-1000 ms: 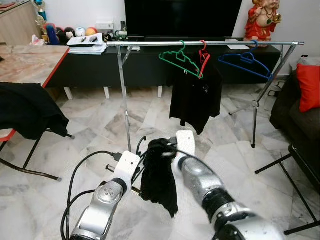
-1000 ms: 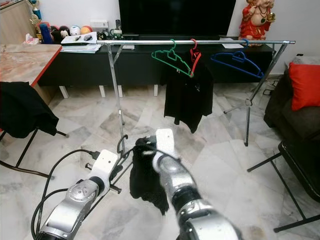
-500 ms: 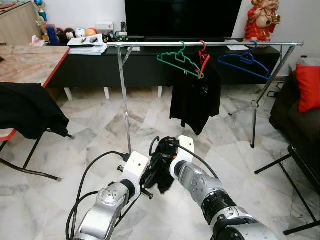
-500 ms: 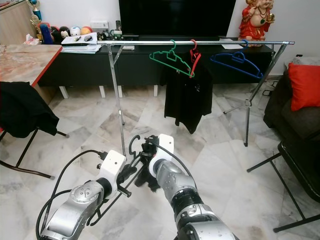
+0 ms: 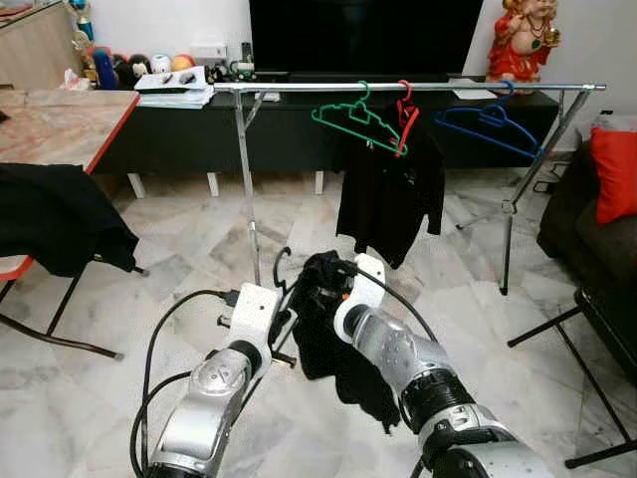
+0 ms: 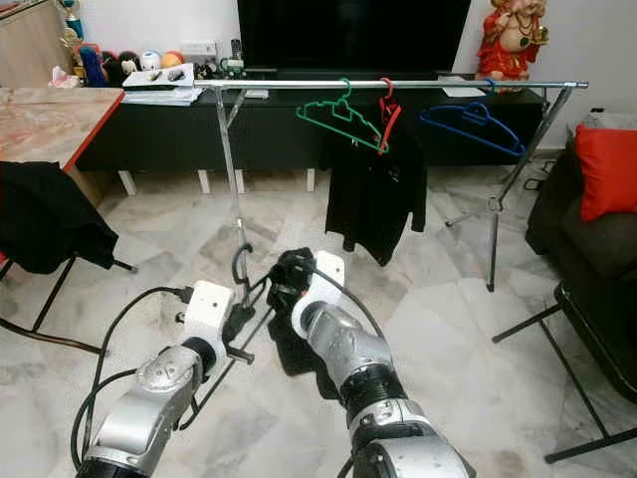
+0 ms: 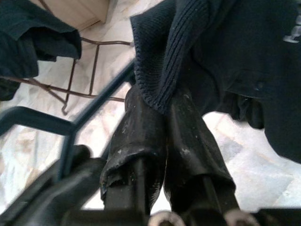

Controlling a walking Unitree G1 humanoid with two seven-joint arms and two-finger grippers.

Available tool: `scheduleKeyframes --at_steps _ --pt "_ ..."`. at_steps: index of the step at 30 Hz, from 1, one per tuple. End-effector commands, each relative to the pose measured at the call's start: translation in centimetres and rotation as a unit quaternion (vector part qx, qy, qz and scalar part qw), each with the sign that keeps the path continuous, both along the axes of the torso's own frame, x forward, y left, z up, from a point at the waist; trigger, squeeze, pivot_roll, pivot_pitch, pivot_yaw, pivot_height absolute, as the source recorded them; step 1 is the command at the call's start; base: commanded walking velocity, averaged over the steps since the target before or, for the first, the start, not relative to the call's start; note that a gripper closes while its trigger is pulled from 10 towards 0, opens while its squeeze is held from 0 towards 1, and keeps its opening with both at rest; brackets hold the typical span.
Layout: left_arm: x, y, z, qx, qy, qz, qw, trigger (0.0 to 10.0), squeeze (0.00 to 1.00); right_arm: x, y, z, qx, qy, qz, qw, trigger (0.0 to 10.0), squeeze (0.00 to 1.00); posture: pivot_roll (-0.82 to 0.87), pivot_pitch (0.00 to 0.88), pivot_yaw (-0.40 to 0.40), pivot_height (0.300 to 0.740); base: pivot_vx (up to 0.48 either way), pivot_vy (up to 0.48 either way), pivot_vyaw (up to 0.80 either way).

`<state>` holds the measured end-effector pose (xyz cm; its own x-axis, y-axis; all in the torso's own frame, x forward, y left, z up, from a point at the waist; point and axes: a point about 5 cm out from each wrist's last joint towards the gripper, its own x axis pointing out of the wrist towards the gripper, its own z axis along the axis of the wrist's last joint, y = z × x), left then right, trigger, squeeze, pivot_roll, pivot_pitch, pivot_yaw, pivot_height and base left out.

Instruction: Hang hanger

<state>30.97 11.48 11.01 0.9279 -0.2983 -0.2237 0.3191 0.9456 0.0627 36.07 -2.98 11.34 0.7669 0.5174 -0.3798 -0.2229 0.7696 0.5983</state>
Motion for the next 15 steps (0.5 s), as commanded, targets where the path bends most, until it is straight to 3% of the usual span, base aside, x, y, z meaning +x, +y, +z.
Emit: scheduleKeyframes --at_steps 1,4,6,9,15 --pt "0.1 -0.6 0.9 -0.012 -0.018 -0.008 1.000 10.0 0.00 -3.5 6.2 -1.1 0.072 0.050 0.068 0.994 10.0 0.00 0.13 0.050 -0.055 0.740 0.000 0.000 0.00" --pt "0.1 -0.7 0.8 -0.019 -0.016 -0.012 1.000 10.0 0.00 -3.5 6.3 -0.9 0.075 0.043 0.077 0.993 10.0 0.00 0.13 0.050 -0.055 0.740 0.000 0.000 0.00" --pt "0.0 -0.9 0.8 -0.020 -0.012 -0.023 0.999 10.0 0.00 -3.0 5.7 -0.7 0.051 0.019 0.072 0.996 10.0 0.00 0.13 0.052 -0.058 0.740 0.000 0.000 0.00" --pt "-0.5 -1.5 0.6 -0.022 0.000 -0.061 0.998 10.0 0.00 -0.4 1.9 -0.2 -0.012 -0.011 0.000 1.000 10.0 0.00 0.13 0.051 -0.058 0.740 0.000 0.000 0.00" --pt "-0.9 -1.7 0.3 -0.017 0.009 -0.078 0.997 10.0 0.00 1.3 -1.5 0.4 -0.054 -0.028 -0.055 0.997 10.0 0.00 0.14 0.051 -0.060 0.740 0.000 0.000 0.00"
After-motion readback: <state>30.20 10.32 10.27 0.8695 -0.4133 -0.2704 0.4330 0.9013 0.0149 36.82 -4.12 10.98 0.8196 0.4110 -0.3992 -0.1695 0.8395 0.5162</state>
